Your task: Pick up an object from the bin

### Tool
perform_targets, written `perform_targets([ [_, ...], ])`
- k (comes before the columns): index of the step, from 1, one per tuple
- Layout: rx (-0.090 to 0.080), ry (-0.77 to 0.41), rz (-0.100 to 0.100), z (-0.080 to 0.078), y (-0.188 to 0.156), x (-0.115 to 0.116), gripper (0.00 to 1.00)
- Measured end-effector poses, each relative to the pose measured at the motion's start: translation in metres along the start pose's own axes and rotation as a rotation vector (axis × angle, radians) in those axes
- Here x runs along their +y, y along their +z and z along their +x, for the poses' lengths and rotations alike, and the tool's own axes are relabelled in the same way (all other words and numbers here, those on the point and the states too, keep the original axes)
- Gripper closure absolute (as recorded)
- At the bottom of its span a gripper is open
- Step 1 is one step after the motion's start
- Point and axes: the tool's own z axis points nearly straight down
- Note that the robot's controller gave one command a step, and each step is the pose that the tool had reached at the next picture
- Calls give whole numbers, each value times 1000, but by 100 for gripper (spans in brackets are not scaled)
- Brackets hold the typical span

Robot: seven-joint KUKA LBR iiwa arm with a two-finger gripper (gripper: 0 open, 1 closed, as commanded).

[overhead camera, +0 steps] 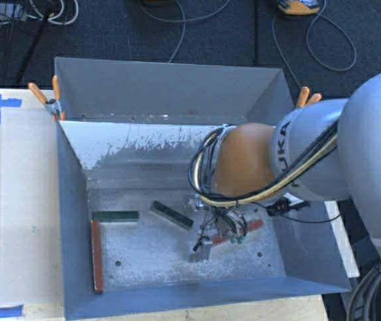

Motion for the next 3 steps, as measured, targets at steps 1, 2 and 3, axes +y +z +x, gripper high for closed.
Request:
perform_targets([
  [1, -7, 2, -2, -2, -4, 1, 100],
  [2, -5, -11, -2, 45, -37, 24, 100],
  [3, -7, -362, 0, 65, -59, 10, 100],
])
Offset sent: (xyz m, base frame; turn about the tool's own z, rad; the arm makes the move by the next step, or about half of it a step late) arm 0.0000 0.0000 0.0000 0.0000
